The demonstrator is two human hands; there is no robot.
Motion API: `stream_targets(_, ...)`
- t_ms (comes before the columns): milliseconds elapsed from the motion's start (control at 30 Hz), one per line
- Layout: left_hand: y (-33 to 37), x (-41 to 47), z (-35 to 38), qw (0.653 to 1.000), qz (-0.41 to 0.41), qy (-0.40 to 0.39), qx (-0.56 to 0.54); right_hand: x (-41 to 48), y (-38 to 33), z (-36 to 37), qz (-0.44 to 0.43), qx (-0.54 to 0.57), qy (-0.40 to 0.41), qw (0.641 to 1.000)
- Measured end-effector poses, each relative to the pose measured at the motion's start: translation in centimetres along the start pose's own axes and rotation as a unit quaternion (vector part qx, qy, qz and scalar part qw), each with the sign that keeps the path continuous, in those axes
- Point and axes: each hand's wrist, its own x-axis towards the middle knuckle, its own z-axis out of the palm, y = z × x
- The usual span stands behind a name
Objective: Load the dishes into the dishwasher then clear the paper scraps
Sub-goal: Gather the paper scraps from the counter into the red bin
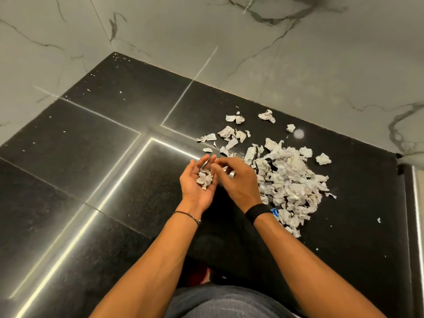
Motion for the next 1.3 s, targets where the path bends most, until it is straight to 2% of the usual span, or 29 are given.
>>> stream_targets(67, 0.6, 0.1, 0.0, 1.000, -0.001, -0.006, -0.015, 1.3, 1.5, 0.1, 0.033, -0.044, 0.012, 0.998)
stream_targets(200, 2.6, 0.6, -0.6, 1.000, 0.004, -0.003, -0.007, 3.0, 3.8, 1.4, 0.038, -0.191, -0.064, 0.979)
stream_targets(267, 3.5, 0.9, -0.7, 1.000, 0.007, -0.004, -0.005, 3.2, 4.2, 2.1, 0.026, -0.236, -0.078, 0.968)
stream_targets(500, 4.5, 1.3, -0.6, 1.000, -0.014, -0.019, 0.009, 1.5, 4.1, 2.5, 0.029, -0.276, -0.067, 0.958)
stream_targets(567, 4.3, 1.3, -0.3, 0.999, -0.022, -0.025, 0.010, 0.9, 3.6, 2.1, 0.066, -0.245, -0.049, 0.966)
stream_targets(667, 3.9, 1.3, 0.1, 0.999, -0.034, -0.033, 0.015, 0.4, 1.5, 1.5, 0.151, -0.082, 0.026, 0.985)
stream_targets(733, 3.5, 1.0, 0.5, 0.998, -0.040, -0.039, 0.023, 0.7, -0.7, 1.2, 0.157, 0.032, 0.055, 0.986)
stream_targets(800, 3.2, 0.7, 0.9, 0.997, -0.048, -0.047, 0.031, 0.9, -3.1, 1.1, 0.131, 0.105, 0.037, 0.985)
stream_targets(867, 3.0, 0.4, 1.2, 0.996, -0.061, -0.057, 0.019, 0.9, -5.0, 1.2, 0.103, 0.117, 0.010, 0.988)
stream_targets(933, 3.0, 0.0, 1.4, 0.995, -0.070, -0.066, 0.008, 0.4, -5.8, 1.4, 0.095, 0.109, 0.016, 0.989)
stream_targets(1067, 3.8, -1.2, 1.0, 0.993, -0.078, -0.091, -0.015, -1.1, -5.7, 1.4, 0.138, 0.133, 0.117, 0.974)
stream_targets(1167, 4.3, -2.3, 0.3, 0.991, -0.086, -0.102, -0.023, -2.2, -6.0, 2.2, 0.180, 0.152, 0.164, 0.958)
stream_targets(1300, 3.9, -3.7, -1.0, 0.990, -0.091, -0.100, -0.033, -3.8, -7.4, 4.9, 0.225, 0.258, 0.202, 0.918)
